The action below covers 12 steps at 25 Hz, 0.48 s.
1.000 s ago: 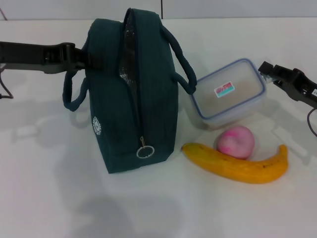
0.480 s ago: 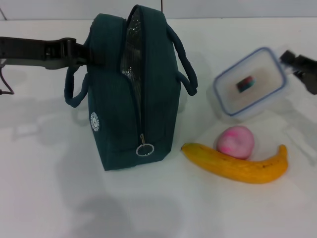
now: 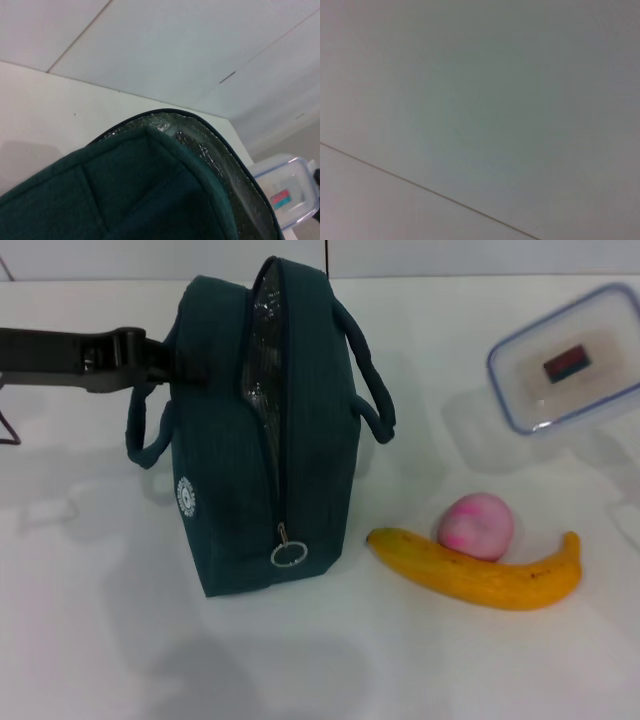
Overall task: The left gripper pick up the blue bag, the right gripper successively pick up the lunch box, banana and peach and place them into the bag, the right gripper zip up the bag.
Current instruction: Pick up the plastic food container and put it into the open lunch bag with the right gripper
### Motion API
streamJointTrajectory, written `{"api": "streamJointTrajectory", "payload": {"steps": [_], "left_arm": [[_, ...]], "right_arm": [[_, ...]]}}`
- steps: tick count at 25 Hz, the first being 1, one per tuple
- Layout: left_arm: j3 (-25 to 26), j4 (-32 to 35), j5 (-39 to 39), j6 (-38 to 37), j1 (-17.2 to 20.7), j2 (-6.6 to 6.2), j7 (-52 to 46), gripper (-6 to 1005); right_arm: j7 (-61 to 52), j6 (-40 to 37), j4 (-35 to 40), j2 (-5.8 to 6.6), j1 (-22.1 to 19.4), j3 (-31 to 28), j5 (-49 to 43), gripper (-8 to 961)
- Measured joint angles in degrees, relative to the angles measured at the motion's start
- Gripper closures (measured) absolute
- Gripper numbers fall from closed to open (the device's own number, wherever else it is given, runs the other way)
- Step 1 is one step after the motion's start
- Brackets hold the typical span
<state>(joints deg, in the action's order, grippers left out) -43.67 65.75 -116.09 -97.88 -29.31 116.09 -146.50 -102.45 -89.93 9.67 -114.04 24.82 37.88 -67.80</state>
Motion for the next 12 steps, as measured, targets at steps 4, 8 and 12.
{"api": "streamJointTrajectory", "payload": {"steps": [4,8,12], "left_arm": [[-0.03,-0.06,3.11,-2.36,0.77,0.13,0.75,970],[-0.12,-0.14,4.02,-3.83,1.02,0.12,1.3,970],[-0.35,-1.94,3.87,-4.16,1.1,-0.01,1.62,970]], "right_arm": [[-2.16,-4.23,0.0,-0.64,0.24,0.0,2.78,851],[-4.76,-8.36,-0.03,-1.14,2.87,0.0,4.01,850],[-6.6,-11.97,-0.63,-1.63,7.17,0.15,5.66,849]]}}
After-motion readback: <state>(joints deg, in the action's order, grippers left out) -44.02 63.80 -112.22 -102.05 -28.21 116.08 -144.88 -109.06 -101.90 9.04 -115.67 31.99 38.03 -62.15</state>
